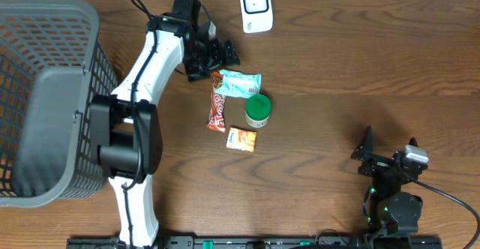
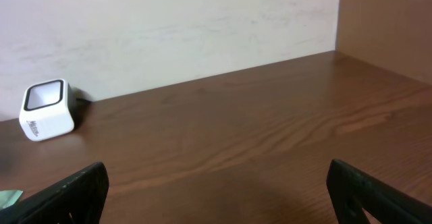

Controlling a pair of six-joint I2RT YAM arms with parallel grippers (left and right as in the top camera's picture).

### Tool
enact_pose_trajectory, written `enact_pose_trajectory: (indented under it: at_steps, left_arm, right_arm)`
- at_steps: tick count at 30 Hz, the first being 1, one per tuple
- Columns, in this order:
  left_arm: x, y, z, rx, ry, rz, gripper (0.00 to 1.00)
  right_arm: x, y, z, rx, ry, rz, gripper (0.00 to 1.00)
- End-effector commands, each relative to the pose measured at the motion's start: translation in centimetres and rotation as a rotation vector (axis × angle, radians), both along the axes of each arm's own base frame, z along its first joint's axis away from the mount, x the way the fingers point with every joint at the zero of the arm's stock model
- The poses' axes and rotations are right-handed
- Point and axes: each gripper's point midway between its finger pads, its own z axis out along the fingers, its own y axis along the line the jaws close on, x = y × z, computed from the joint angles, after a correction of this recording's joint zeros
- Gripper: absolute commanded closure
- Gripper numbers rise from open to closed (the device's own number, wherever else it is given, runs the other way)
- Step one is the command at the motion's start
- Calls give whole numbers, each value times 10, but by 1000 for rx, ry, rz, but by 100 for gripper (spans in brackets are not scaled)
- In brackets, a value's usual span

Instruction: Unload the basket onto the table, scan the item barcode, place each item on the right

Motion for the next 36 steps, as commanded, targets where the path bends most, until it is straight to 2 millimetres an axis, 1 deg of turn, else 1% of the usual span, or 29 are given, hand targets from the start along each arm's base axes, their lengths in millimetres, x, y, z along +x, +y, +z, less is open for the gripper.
enact_pose_trajectory:
  at_steps: [1,8,13,14,15,16,17,19,20,21,22,23,24,26,32,34,35,36]
  left_arm:
    - [-9,-11,-21,-57,64,-44,3]
    - [-11,-11,-54,-52,130,-42,2]
    - [-10,-25,-61,-147,147,-62,2]
    - [-10,-27,-62,-158,150,-64,0]
    - [-11,-28,-63,-165,154,-67,9]
    - [-11,-29,-64,-169,158,-67,24]
    - [-12,-29,-65,-168,164,-67,53]
    - [-14,-28,-65,-167,171,-66,66]
    - [-15,-29,-65,-166,176,-66,67]
    - [-16,-29,-65,-166,182,-67,70]
    - [-18,-29,-66,-165,187,-67,75]
    - [-19,-29,-67,-166,191,-69,81]
    - [-20,-30,-68,-166,194,-69,92]
    - [-21,-29,-68,-166,196,-69,93]
    - [-14,-26,-66,-169,175,-61,93]
    - [-15,-25,-67,-160,176,-61,91]
    - [-15,-25,-67,-157,170,-68,76]
    - [-15,-25,-68,-149,168,-68,51]
  right_arm:
    - [0,-1,-1,-14,6,-4,0]
    - [0,-1,-1,-14,6,-4,1]
    - [0,-1,-1,-14,6,-4,1]
    - [0,-1,-1,-14,6,-4,1]
    - [0,-1,-1,-14,6,-4,1]
    - [0,-1,-1,-14,6,-4,1]
    - [0,-1,-1,-14,6,-4,1]
    - [0,-1,-1,-14,6,-4,1]
    - [0,-1,-1,-14,6,-4,1]
    - [0,-1,-1,-14,6,-4,1]
    - [0,-1,-1,-14,6,-4,1]
    - [0,-1,-1,-14,6,-4,1]
    - [0,-1,-1,-14,6,-4,1]
    - [0,-1,-1,-14,6,-4,1]
    - [0,-1,-1,-14,6,-4,1]
    - [0,-1,-1,-14,6,-4,1]
    - [0,-1,-1,-14,6,-4,1]
    - [0,-1,-1,-14,6,-4,1]
